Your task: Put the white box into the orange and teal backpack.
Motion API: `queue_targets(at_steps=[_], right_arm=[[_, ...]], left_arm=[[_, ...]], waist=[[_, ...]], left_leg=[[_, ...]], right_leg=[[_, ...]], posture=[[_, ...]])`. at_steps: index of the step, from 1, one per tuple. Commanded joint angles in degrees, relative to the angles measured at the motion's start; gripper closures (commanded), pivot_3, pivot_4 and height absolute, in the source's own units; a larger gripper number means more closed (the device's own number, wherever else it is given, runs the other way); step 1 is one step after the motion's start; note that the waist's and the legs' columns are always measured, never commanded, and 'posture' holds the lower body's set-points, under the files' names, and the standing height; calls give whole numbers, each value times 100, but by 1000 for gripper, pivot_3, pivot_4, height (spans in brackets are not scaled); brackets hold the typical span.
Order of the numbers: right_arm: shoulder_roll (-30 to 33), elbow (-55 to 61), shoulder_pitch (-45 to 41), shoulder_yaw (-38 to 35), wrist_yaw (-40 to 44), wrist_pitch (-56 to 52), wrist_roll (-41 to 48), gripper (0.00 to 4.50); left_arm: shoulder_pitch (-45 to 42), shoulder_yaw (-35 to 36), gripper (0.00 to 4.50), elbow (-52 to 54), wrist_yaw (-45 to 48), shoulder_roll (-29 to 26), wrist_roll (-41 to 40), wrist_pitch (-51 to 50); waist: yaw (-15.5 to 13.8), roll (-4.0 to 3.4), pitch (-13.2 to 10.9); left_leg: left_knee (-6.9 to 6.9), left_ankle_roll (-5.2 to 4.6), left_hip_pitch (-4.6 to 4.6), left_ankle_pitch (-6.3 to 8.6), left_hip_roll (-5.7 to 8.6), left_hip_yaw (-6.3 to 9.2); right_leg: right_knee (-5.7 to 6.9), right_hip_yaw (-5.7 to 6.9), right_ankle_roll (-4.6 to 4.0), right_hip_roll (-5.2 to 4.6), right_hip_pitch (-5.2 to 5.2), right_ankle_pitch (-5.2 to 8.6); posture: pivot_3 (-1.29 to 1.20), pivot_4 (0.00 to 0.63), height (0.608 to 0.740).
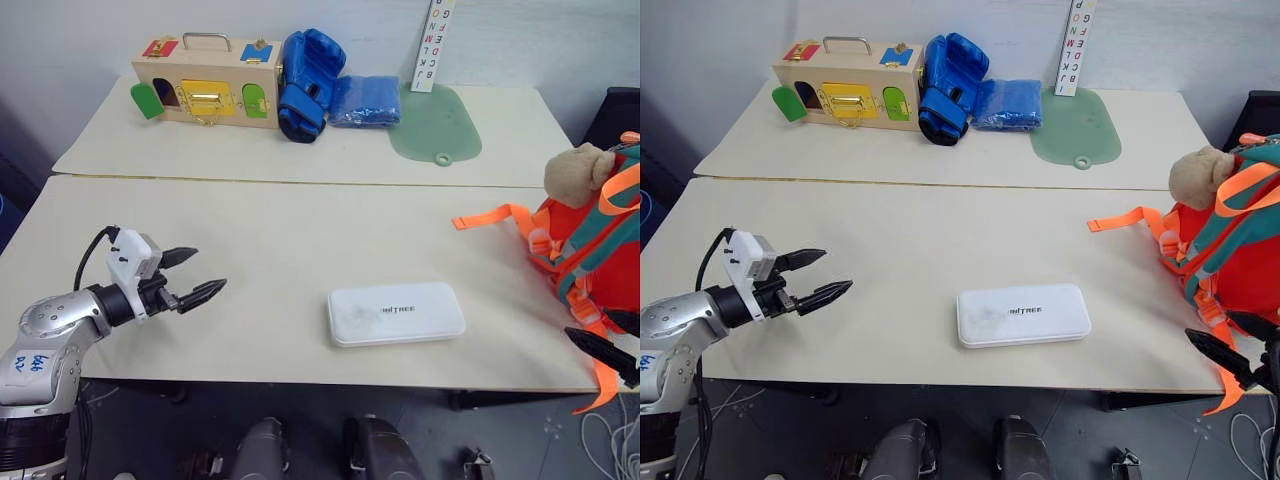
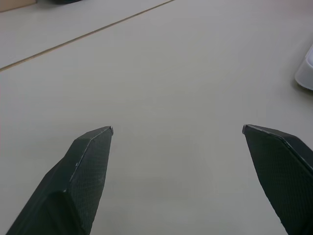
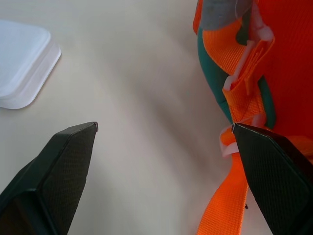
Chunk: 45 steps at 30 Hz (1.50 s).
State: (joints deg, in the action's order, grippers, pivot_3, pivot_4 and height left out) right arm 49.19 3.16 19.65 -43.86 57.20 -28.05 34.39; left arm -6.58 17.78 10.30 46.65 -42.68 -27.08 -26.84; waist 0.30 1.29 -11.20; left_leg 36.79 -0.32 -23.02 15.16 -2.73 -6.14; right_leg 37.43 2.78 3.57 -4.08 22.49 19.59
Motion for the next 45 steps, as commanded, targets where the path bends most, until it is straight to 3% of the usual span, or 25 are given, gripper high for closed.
queue_targets(at_steps=[1, 17, 22, 30, 31, 38, 45], right_arm=[[-5, 129, 7, -218, 5, 66, 62, 10], [178, 428, -212, 96, 265, 0, 129, 10], [462, 708, -491, 822, 721, 32, 16, 1648], [698, -207, -2064, 2696, 1083, 697, -916, 4435], [685, -311, -2236, 2844, 1118, 742, -976, 4500], [573, -202, -2517, 3448, 1217, 859, -1183, 4500], [393, 455, -2273, 3619, 1119, 658, -1042, 4500]], left_arm=[[-45, 95, 36, 173, 40, -39, -174, -73], [8, -42, 36, 817, 30, -31, -506, -762], [-425, -1013, 1579, 964, 343, 67, -398, -801], [-1472, -2691, 4164, 219, 719, 656, 390, -371], [-1549, -2813, 4487, 144, 744, 729, 454, -343], [-1865, -3351, 4487, -80, 870, 1023, 647, -558], [-2170, -3338, 4487, -572, 707, 1412, 895, -399]], waist=[[-3, 0, 0], [-4, 0, 0], [-7, 0, 0], [-16, 0, 0], [-14, 0, 0], [-18, 0, 0], [-21, 0, 0]], left_leg=[[0, 0, 0, 0, 0, 0], [-1, 2, 0, -1, 0, 1], [3, 3, 2, -2, 0, 1], [23, 23, -3, -13, 0, -1], [27, 24, -5, -14, 0, -5], [32, 37, -6, -23, -7, -6], [39, 37, -6, -23, -7, -3]], right_leg=[[0, 0, 0, 0, 0, 0], [0, 0, 0, 0, 0, 0], [2, 0, 0, 2, -3, 0], [4, 0, 3, 15, -3, -2], [5, -2, 3, 17, 0, -2], [10, -6, 4, 24, 2, -2], [16, -5, 4, 23, 1, -2]], posture=[[0, 150, 740], [0, 150, 740], [0, 150, 740], [0, 150, 740], [0, 150, 740], [0, 150, 740], [0, 150, 740]])
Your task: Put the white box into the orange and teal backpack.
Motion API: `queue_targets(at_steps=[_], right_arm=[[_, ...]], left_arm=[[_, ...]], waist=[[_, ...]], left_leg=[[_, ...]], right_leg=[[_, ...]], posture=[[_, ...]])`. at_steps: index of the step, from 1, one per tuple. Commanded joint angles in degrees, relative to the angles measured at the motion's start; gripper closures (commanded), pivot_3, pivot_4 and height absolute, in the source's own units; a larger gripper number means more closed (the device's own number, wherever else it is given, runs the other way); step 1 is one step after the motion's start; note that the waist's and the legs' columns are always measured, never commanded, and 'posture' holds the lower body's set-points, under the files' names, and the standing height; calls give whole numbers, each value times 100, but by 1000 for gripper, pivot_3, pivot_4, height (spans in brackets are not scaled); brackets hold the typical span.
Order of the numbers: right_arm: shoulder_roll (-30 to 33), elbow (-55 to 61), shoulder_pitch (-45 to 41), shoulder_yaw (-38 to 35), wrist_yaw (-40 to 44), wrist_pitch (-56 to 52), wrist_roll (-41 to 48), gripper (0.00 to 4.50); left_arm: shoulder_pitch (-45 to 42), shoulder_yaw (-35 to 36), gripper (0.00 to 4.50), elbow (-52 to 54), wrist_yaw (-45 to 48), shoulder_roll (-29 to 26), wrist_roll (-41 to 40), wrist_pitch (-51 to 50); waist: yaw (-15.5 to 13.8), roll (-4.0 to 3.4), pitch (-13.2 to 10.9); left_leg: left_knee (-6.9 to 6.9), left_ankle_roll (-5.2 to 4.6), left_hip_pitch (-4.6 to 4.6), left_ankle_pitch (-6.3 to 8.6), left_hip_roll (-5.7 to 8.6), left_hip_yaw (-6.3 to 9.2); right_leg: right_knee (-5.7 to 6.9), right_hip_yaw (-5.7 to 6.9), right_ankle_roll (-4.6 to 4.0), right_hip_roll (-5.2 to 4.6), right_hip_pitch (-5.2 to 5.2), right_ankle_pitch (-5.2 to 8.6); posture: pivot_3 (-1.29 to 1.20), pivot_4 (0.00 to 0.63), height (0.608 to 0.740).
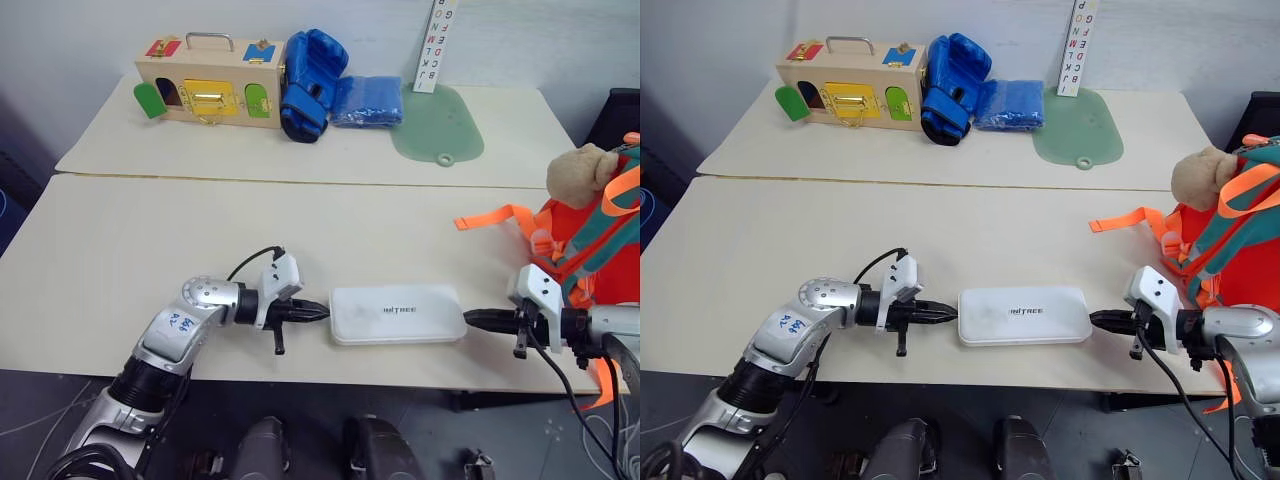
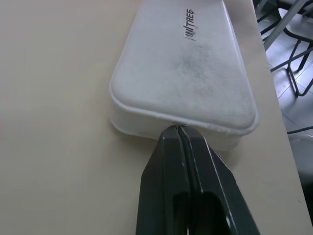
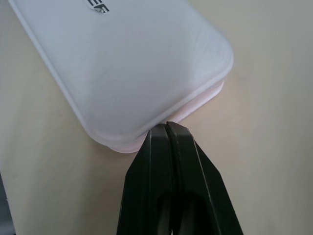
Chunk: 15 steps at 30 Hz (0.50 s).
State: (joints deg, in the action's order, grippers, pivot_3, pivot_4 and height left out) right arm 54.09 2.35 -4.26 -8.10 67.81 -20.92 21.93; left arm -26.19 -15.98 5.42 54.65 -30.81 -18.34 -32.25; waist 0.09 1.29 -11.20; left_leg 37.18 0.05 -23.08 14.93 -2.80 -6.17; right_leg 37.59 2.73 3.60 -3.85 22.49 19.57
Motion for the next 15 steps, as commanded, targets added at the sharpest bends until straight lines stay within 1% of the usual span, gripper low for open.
queue_targets(at_steps=[1, 4, 7, 9, 11, 15], right_arm=[[-104, 610, 158, 46, 49, -85, 214, 4500], [-136, 601, 167, 17, -52, -83, 138, 4500], [-98, 459, 120, -14, -49, -15, 52, 4500], [-64, 344, 69, -13, -34, 70, -12, 4500], [-18, 174, -6, 40, -17, 232, -136, 4500], [16, -70, -106, 169, 73, 517, -326, 4500]], left_arm=[[-250, 73, 4487, -152, -127, 281, 41, 138], [-320, 262, 4487, -240, -125, 315, -38, 57], [-252, 413, 4487, -171, 13, 122, -117, -169], [-162, 474, 4101, -188, 107, -100, -80, -276], [-111, 668, 3643, -343, 186, -311, -228, -678], [-216, 939, 2351, -603, 372, -470, -599, -1273]], waist=[[-1, 0, 0], [7, 0, 0], [18, 0, 0], [21, 0, 0], [26, 0, 0], [11, 0, 0]], left_leg=[[0, 0, 0, 0, 0, 1], [-1, 0, 2, 0, 1, 0], [0, 0, 2, 0, 0, 2], [-1, 3, 2, -1, -1, 1], [-1, 4, 3, -2, -2, 1], [0, 5, 3, -3, -2, 2]], right_leg=[[0, 1, 0, 0, -1, 0], [3, -1, 0, -1, -1, 0], [5, 1, 0, 0, 0, 0], [7, 1, 0, 1, 0, 0], [7, 1, 0, 2, 1, 0], [8, 1, -1, 2, 1, 0]], posture=[[0, 150, 740], [0, 150, 740], [0, 150, 740], [0, 150, 740], [0, 150, 740], [0, 150, 740]])
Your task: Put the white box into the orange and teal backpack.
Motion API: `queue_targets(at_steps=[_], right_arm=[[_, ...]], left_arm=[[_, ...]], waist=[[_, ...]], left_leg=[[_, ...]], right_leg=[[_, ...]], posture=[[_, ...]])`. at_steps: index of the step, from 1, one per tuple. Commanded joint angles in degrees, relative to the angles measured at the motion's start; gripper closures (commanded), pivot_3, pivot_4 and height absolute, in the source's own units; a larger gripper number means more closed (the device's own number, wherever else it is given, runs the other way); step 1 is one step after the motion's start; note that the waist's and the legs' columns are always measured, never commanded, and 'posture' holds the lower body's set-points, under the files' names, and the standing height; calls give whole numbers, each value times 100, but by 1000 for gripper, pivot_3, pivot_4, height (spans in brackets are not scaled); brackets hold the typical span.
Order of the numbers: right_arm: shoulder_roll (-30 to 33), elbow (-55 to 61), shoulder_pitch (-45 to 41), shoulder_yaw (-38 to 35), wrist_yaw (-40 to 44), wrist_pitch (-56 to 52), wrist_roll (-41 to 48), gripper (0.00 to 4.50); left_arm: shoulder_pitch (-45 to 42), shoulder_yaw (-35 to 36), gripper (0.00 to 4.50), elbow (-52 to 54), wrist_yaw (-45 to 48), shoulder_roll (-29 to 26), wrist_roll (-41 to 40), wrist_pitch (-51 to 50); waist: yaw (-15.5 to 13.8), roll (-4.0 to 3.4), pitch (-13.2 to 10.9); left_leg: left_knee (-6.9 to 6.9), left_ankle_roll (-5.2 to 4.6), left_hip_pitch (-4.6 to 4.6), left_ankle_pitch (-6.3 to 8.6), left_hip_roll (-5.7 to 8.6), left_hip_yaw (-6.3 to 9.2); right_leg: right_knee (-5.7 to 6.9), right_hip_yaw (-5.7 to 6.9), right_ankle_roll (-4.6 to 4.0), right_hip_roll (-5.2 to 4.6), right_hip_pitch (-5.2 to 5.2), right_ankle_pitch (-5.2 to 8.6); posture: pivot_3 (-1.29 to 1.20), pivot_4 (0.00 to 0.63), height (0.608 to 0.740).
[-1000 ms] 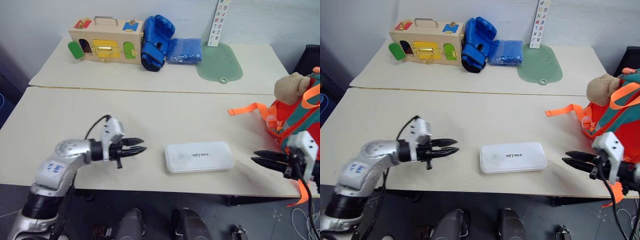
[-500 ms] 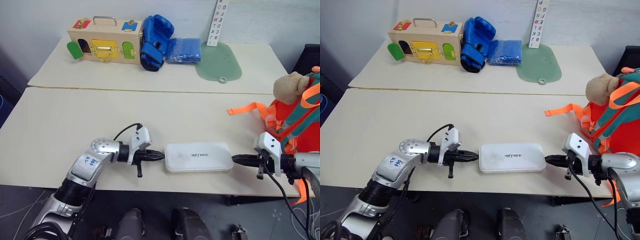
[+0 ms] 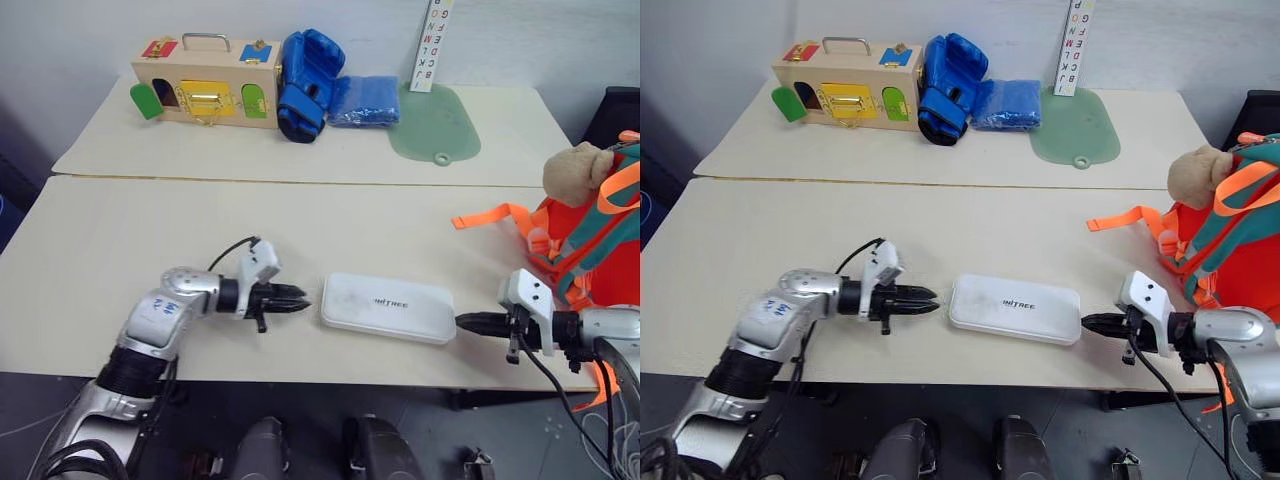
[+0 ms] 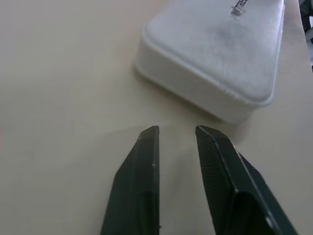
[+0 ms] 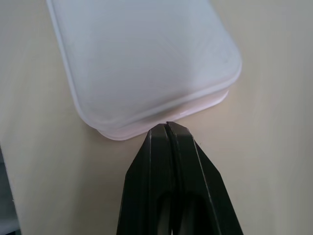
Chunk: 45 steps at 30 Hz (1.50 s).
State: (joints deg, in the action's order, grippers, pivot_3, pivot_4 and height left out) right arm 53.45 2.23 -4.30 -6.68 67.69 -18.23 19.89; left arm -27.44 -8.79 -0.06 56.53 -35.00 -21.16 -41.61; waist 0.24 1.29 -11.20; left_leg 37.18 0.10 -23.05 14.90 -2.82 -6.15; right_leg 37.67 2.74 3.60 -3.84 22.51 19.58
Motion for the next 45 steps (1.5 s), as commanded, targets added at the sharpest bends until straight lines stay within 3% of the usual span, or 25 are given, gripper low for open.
queue_targets(at_steps=[1, 7, 8, 15, 19, 23, 31, 34, 42, 45], right_arm=[[73, -109, -132, 53, 98, 299, -158, 4500], [36, -339, -319, 242, 159, 558, -347, 4500], [26, -358, -341, 252, 165, 566, -354, 4500], [-35, -489, -585, 324, 181, 604, -366, 4500], [-88, -502, -613, 351, 154, 649, -375, 4500], [-153, -447, -535, 357, 97, 686, -395, 4500], [-233, -331, -300, 347, -46, 796, -429, 4500], [-233, -351, -264, 331, -88, 836, -436, 4500], [-302, -297, -184, 261, -270, 826, -363, 4500], [-339, -141, -101, 162, -447, 647, -284, 4500]], left_arm=[[-156, 290, 2045, -158, 205, -49, -404, -497], [-756, 718, 150, -893, 90, 343, -1184, -2078], [-835, 727, 11, -993, 44, 391, -1222, -2303], [-1242, 265, 11, -1276, 148, 596, -1561, -3652], [-1514, -20, 11, -1726, -94, 1062, -1355, -3619], [-1772, 143, 11, -2395, -587, 1777, -1192, -3480], [-2004, 216, 11, -2611, -588, 2129, -1263, -3525], [-2121, 298, 617, -2622, -421, 2029, -1342, -3495], [-2130, 631, 3059, -2667, -470, 2021, -1436, -3374], [-2091, 885, 3158, -2561, -561, 2063, -1554, -3382]], waist=[[-13, 0, 0], [-13, 0, 0], [-13, 0, 0], [-1, 0, 0], [-35, 0, 0], [-113, 0, 1], [-139, -1, 4], [-135, -1, 4], [-95, -1, 3], [-61, -1, 3]], left_leg=[[1, 0, 0, 0, 2, 0], [10, -3, -5, -1, 6, 4], [9, -2, -4, -1, 6, 4], [8, 15, -1, -11, 2, 4], [11, 16, -1, -12, 4, 6], [19, 10, -1, -13, 15, 8], [23, 10, 1, -13, 13, 7], [23, 12, 1, -14, 12, 8], [20, 16, -1, -16, 9, 8], [21, 16, -1, -16, 8, 8]], right_leg=[[0, 0, 0, -2, 0, 0], [7, 5, 0, -6, -1, 0], [7, 5, 0, -5, -1, 0], [12, 2, 0, 4, 1, 0], [12, 2, 0, 3, -1, 0], [12, 4, 2, -5, -7, -1], [13, 4, 4, -5, -9, -2], [13, 4, 4, -4, -9, -2], [13, 4, 4, -1, -5, -2], [13, 4, 4, -1, -6, -2]], posture=[[0, 150, 740], [0, 150, 740], [0, 150, 740], [0, 150, 740], [0, 150, 740], [0, 150, 740], [0, 150, 740], [0, 150, 740], [0, 150, 740], [0, 150, 740]])
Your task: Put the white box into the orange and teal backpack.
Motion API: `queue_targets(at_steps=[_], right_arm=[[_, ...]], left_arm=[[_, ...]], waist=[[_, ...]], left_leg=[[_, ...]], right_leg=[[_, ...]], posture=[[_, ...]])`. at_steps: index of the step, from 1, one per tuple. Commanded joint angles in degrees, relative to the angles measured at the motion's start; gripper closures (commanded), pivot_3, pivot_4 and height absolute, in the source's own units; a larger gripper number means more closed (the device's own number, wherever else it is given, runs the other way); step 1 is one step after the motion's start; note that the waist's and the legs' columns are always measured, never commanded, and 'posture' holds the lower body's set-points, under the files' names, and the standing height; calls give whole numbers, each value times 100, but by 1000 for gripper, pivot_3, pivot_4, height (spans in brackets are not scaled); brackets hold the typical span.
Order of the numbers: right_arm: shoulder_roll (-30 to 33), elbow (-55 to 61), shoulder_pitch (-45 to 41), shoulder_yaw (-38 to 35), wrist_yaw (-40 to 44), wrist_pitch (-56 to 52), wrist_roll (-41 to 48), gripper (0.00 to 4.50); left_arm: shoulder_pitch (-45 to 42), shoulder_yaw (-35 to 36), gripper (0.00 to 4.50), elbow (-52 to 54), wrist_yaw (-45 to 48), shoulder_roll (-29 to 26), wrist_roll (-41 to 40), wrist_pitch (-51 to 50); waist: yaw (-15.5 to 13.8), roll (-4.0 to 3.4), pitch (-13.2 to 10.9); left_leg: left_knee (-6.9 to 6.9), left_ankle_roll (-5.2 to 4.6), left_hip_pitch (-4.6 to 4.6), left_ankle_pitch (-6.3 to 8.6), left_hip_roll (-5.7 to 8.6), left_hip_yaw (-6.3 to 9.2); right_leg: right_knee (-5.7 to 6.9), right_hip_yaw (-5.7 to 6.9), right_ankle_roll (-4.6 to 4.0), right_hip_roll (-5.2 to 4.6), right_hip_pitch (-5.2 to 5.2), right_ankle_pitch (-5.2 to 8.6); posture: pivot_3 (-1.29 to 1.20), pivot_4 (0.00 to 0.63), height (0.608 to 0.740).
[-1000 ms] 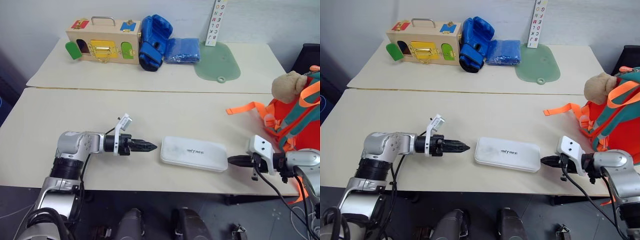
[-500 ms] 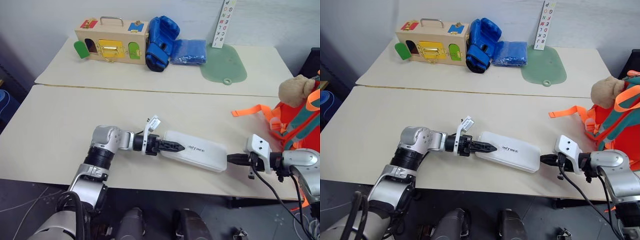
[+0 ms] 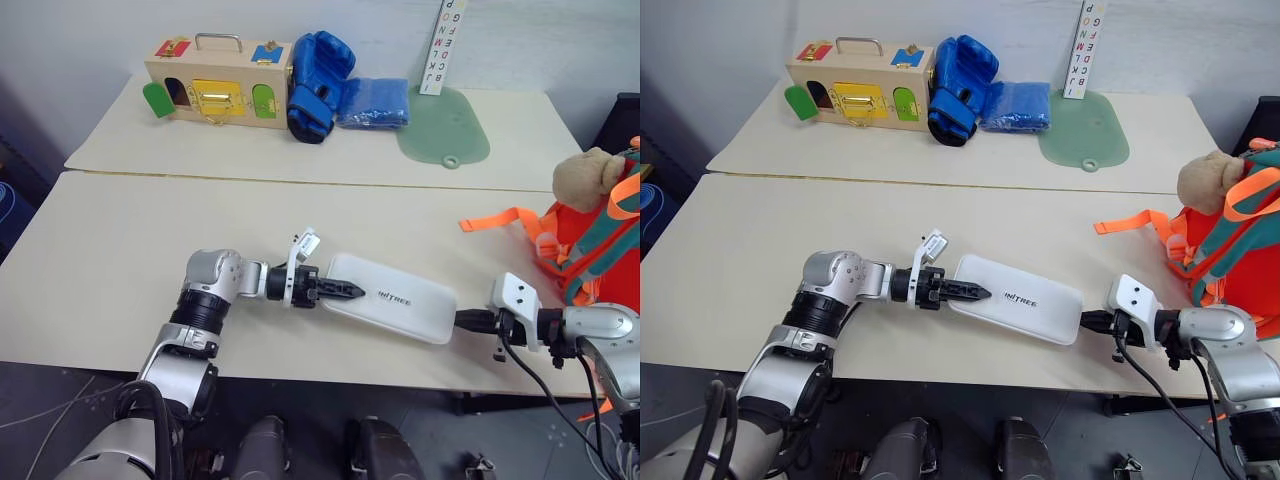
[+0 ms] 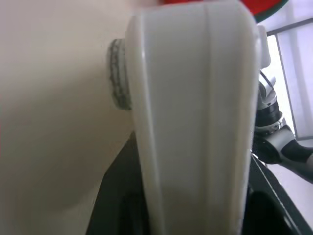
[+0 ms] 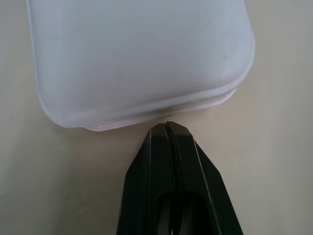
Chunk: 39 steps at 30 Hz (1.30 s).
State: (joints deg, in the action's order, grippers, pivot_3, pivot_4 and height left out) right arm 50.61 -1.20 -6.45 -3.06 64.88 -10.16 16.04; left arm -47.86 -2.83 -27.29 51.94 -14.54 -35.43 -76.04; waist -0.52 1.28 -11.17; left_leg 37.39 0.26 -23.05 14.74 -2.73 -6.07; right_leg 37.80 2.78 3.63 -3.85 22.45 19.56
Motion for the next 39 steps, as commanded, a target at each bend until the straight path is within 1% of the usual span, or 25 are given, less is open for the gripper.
queue_targets(at_steps=[1, 4, 5, 7, 10, 12, 14, 17, 19, 22, 25, 28, 31, 33, 36, 39], right_arm=[[-59, 291, 176, -268, -230, -258, 158, 4500], [-115, 642, 427, -702, -626, -708, 410, 4500], [-136, 817, 565, -933, -744, -906, 563, 4152], [-237, 1198, 821, -1385, -972, -1354, 956, 3617], [-593, 1782, 1190, -2024, -1591, -2045, 1480, 2545], [-753, 2159, 1430, -2439, -1920, -2381, 1713, 1856], [-911, 2581, 1766, -3296, -2261, -2818, 2201, 1182], [-980, 2866, 2084, -4224, -2600, -3258, 2687, 78], [-944, 2863, 2120, -4655, -2810, -3428, 2863, 31], [-894, 2621, 1887, -4832, -3123, -3479, 2906, 31], [-877, 2211, 1407, -4530, -3425, -3388, 2708, 31], [-909, 1929, 1002, -4153, -3562, -3296, 2534, 31], [-1152, 1140, -165, -3665, -4079, -3082, 2368, 31], [-1270, 714, -685, -3475, -4307, -2823, 2142, 31], [-1426, 384, -1030, -3298, -4283, -2511, 2034, 659], [-1493, 370, -1040, -3106, -4056, -2360, 2027, 1629]], left_arm=[[-3, 382, 3158, 263, -84, 5, -202, 53], [220, 648, 3158, 779, 69, -145, -495, -32], [282, 768, 3158, 964, 22, -193, -563, -62], [376, 956, 3158, 1360, -51, -333, -717, -168], [684, 1257, 3158, 2129, 9, -561, -1017, -111], [833, 1459, 3158, 2376, -100, -626, -1136, -90], [893, 1797, 3158, 2491, -370, -688, -1212, -96], [965, 2154, 3158, 2658, -639, -748, -1352, -50], [996, 2429, 3158, 2737, -853, -763, -1422, -8], [975, 2701, 3158, 2766, -1131, -740, -1531, 54], [918, 2910, 3158, 2760, -1370, -672, -1649, 162], [898, 2911, 3158, 2746, -1505, -635, -1733, 237], [915, 2799, 3158, 2783, -1500, -685, -1751, 355], [929, 2777, 3158, 2812, -1523, -713, -1797, 368], [956, 2760, 3158, 2878, -1558, -779, -1838, 415], [981, 2873, 3158, 2966, -1652, -881, -1946, 398]], waist=[[30, 0, 0], [54, 0, 0], [54, 0, 0], [61, 0, 0], [77, -1, 0], [66, -1, 0], [41, -2, 1], [41, -1, 0], [51, 2, 0], [73, 1, 0], [103, 1, 0], [96, 1, 0], [122, 1, 0], [133, 1, 0], [99, 1, 0], [82, 1, 0]], left_leg=[[-1, 0, 0, 0, 0, 0], [-9, 4, -1, -2, 0, 1], [-13, 5, -1, -3, -1, 2], [-17, 8, -3, -5, -2, 1], [-20, 13, -1, -8, -6, 2], [-23, 17, 1, -10, -8, 6], [-23, 17, 1, -9, -5, 7], [-24, 12, -3, -8, -1, 13], [-25, 8, -3, -6, 0, 13], [-30, 8, -1, -5, 0, 12], [-32, 9, 1, -6, -4, 4], [-33, 13, 1, -8, -6, 5], [-29, 14, 0, -8, -7, -2], [-27, 14, 1, -9, -4, -5], [-34, 22, -3, -12, -9, 1], [-39, 23, -6, -12, -9, 1]], right_leg=[[1, 0, 0, 0, 1, 0], [1, 0, 0, 0, 5, 0], [1, 0, 0, 0, 5, 0], [1, -1, -1, -1, 9, 1], [2, -2, -2, 1, 8, 1], [3, -2, -4, 2, 6, 2], [3, -2, -4, 1, 6, 2], [-2, -1, -4, -2, 3, 2], [-5, 0, -4, -3, 2, 2], [-6, 0, -4, -2, 2, 2], [-5, -7, -4, 6, 6, 2], [-4, -7, -4, 12, 7, 2], [-3, -14, -3, 16, 10, 2], [1, -15, -3, 14, 12, 1], [0, -14, -5, 22, 17, 3], [-3, -14, -6, 23, 20, 3]], posture=[[0, 150, 740], [0, 150, 740], [0, 150, 740], [0, 150, 740], [0, 150, 740], [0, 150, 740], [0, 150, 740], [0, 150, 740], [0, 150, 740], [0, 150, 740], [0, 150, 740], [0, 150, 740], [0, 150, 740], [0, 150, 740], [0, 150, 740], [0, 150, 740]])
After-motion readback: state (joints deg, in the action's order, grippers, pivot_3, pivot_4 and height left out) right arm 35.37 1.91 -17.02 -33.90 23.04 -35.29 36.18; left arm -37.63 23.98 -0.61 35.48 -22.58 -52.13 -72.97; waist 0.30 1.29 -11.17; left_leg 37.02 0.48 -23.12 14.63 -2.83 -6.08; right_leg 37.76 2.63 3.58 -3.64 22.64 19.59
